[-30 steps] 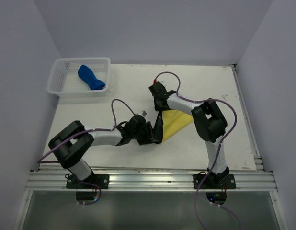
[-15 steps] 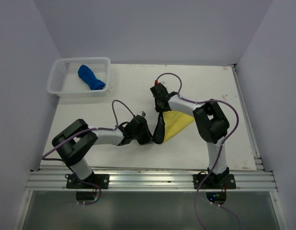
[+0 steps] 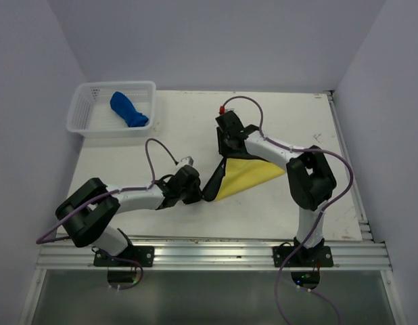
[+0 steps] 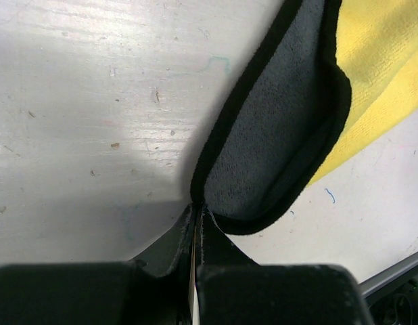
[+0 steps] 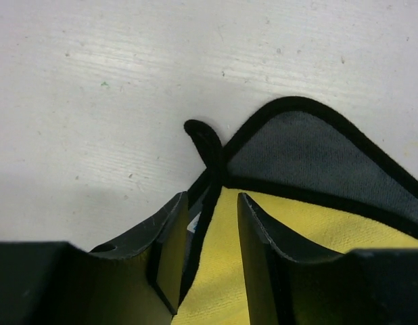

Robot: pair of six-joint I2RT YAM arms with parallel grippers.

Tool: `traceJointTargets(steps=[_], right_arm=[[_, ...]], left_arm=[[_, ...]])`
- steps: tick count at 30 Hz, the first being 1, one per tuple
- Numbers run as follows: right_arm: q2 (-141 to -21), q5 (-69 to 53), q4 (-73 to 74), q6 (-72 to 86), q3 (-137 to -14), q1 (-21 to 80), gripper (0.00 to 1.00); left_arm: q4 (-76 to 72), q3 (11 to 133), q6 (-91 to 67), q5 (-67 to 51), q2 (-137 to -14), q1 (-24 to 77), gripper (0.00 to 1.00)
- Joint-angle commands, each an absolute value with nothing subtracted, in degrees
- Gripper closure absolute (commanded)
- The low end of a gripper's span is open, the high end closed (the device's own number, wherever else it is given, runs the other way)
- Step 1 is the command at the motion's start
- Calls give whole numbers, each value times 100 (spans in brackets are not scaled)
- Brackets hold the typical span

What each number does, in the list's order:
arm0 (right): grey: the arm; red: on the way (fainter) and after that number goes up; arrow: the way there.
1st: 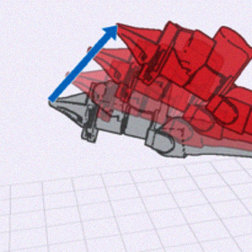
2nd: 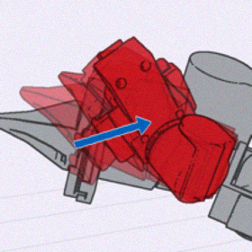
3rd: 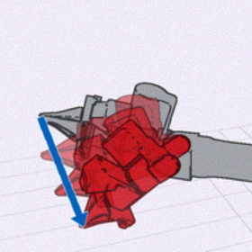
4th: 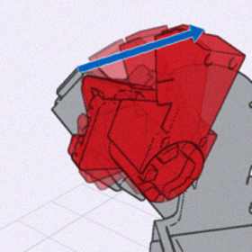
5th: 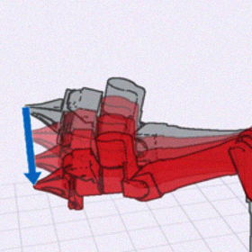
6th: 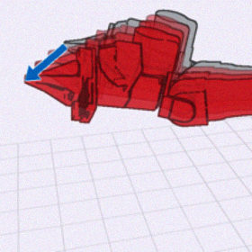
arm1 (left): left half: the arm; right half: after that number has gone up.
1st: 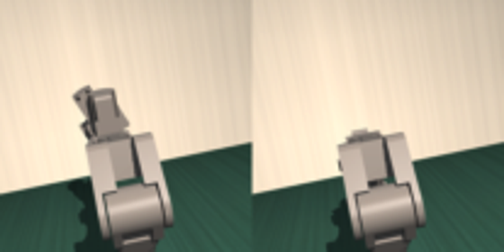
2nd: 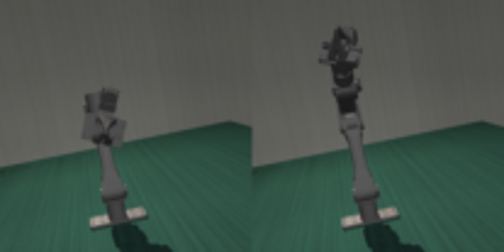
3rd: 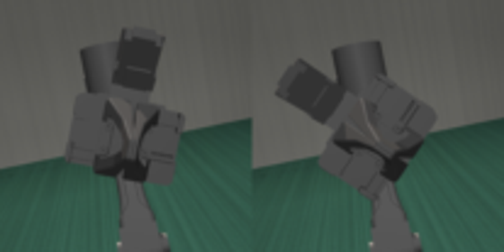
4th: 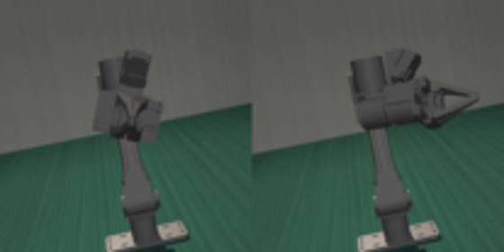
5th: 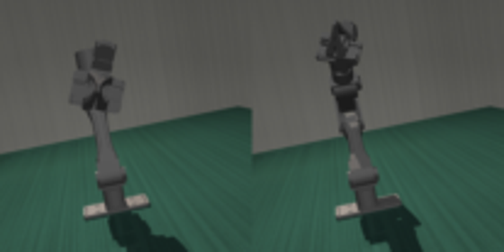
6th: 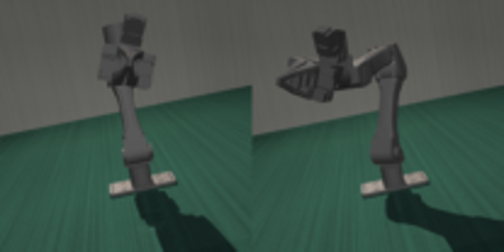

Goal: Roll the towels
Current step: Flatten the towel

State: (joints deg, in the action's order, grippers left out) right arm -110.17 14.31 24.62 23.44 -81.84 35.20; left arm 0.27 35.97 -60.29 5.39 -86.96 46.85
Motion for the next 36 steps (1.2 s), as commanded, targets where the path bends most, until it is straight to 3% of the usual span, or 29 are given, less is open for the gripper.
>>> traceJointTargets(steps=[1,18,23,28,36], right_arm=[[-11100,1029,2557,2163,-8586,3507,61],[-12507,985,2935,1389,-9703,3498,63],[-12516,1063,2944,1397,-9572,3507,74],[-12402,1099,2953,1441,-9431,3507,99],[-12015,835,3312,1678,-9992,3516,100]], left_arm=[[115,3296,-5757,766,-8640,4623,100],[-228,2900,-5520,624,-8394,4623,100],[-220,2900,-5493,624,-8358,4623,100],[-211,2927,-5432,677,-8332,4623,100],[-474,3076,-5177,-217,-8412,3763,100]])
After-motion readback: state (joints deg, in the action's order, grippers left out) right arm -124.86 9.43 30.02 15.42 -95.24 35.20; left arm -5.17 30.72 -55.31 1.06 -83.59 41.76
